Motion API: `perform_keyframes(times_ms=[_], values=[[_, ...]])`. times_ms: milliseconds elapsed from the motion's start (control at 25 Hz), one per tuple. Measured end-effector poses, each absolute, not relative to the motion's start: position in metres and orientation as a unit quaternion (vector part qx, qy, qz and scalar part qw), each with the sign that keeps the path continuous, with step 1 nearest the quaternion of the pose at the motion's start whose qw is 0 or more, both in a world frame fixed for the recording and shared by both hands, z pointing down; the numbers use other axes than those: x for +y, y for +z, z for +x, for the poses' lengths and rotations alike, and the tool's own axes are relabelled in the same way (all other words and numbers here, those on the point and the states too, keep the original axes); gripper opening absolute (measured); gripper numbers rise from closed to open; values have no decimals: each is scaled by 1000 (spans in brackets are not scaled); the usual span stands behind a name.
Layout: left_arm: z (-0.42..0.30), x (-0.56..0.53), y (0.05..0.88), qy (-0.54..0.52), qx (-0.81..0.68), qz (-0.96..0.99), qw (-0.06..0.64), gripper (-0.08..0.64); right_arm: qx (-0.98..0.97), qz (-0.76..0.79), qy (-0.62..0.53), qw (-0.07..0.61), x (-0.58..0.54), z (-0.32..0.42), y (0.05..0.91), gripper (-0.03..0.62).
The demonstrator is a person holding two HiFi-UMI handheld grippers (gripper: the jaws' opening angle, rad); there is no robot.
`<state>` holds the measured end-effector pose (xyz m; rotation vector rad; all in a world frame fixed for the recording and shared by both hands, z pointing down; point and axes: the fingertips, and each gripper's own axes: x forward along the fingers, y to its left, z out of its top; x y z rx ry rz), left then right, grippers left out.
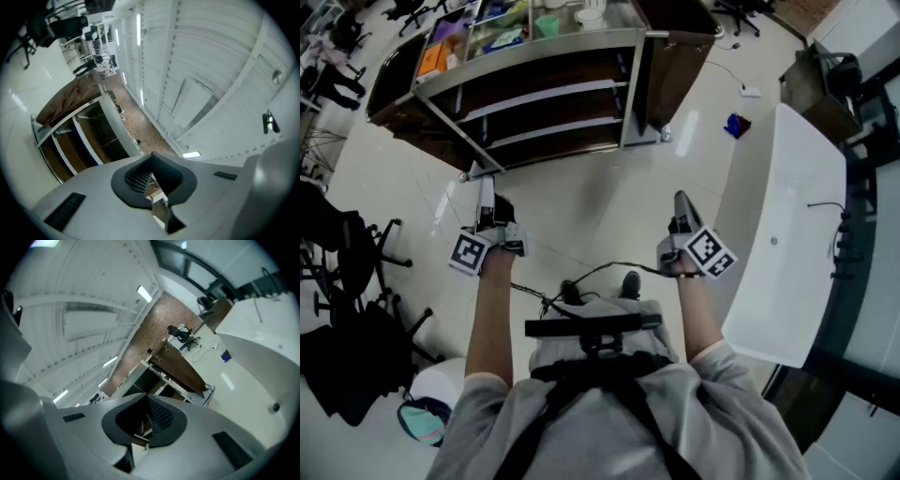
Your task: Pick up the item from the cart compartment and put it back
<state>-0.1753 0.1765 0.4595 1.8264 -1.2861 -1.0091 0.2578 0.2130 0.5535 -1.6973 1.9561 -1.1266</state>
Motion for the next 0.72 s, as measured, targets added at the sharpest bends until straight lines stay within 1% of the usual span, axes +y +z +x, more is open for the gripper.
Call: perform_keyframes(times_ms=[80, 160, 280, 360, 400, 440, 560, 720], values=[[-172, 182, 468, -298, -539, 726, 306, 2, 719, -587, -359, 98, 209, 236, 549, 9], [-162, 186, 472, -203, -562, 761, 254, 3, 747, -586, -312, 31, 207, 219, 542, 9], [-144, 191, 477, -66, -585, 786, 188, 3, 774, -590, -212, -83, 206, 197, 530, 9], [-140, 194, 485, -3, -604, 780, 164, 3, 782, -585, -156, -147, 207, 184, 527, 9], [-138, 196, 489, 18, -610, 777, 156, 3, 785, -580, -139, -168, 208, 178, 525, 9], [-136, 199, 492, 37, -614, 775, 146, 3, 787, -576, -130, -179, 209, 173, 523, 9], [-124, 207, 496, 79, -613, 777, 121, 3, 792, -568, -125, -184, 209, 169, 525, 9], [-111, 209, 496, 92, -617, 773, 113, 3, 803, -552, -126, -188, 207, 174, 526, 9]])
